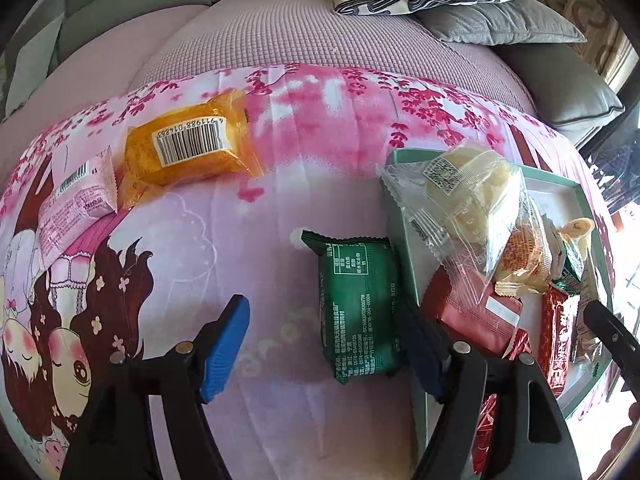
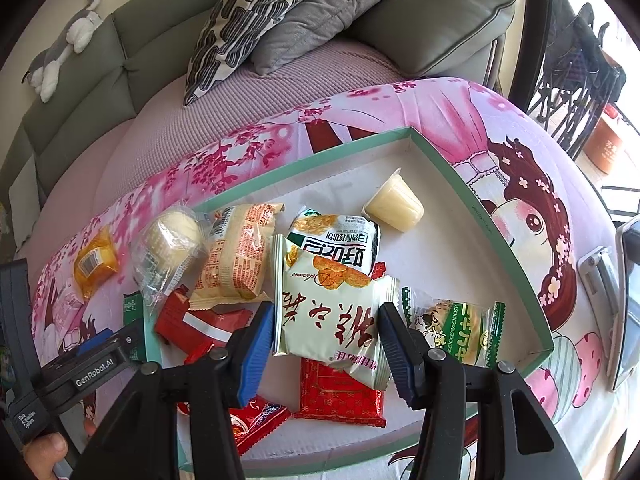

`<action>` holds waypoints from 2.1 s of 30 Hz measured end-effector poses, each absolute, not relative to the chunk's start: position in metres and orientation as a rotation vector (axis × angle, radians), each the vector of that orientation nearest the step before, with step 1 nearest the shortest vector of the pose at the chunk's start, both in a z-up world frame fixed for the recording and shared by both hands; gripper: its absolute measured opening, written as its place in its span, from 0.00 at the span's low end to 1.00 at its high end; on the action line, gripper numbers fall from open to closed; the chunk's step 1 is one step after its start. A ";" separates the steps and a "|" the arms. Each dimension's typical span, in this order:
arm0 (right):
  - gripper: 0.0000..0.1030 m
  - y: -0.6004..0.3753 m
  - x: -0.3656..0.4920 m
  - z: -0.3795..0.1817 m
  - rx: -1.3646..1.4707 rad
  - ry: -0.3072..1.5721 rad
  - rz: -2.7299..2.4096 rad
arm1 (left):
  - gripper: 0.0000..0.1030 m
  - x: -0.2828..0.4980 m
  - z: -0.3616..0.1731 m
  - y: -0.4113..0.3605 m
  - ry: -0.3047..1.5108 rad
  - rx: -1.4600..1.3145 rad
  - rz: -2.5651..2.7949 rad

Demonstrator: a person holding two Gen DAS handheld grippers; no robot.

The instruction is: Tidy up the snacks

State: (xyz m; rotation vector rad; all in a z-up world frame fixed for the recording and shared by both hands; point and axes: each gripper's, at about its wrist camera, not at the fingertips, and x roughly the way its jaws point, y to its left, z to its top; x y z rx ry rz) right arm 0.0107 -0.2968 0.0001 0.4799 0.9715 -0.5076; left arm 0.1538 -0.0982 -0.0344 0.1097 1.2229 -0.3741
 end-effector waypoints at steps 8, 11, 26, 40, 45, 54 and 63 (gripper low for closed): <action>0.54 -0.296 0.011 0.000 0.478 0.973 -0.503 | 0.75 0.162 -0.033 -0.076 1.229 0.056 -0.319; 0.54 -0.296 0.011 -0.001 0.478 0.979 -0.505 | 0.74 0.163 -0.031 -0.073 1.225 0.051 -0.317; 0.54 -0.296 0.011 -0.002 0.482 0.980 -0.507 | 0.40 0.153 -0.031 -0.100 1.223 0.169 -0.381; 0.54 -0.302 0.008 -0.005 0.500 0.985 -0.520 | 0.35 0.136 0.024 -0.099 1.105 0.126 -0.446; 0.54 -0.303 0.007 -0.005 0.502 0.986 -0.520 | 0.18 0.132 0.034 -0.101 1.078 0.121 -0.462; 0.54 -0.301 0.007 -0.006 0.505 0.989 -0.511 | 0.52 0.131 -0.012 -0.086 1.233 0.187 -0.421; 0.54 -0.301 0.004 -0.006 0.511 0.995 -0.497 | 0.55 0.113 -0.038 -0.089 1.258 0.322 -0.402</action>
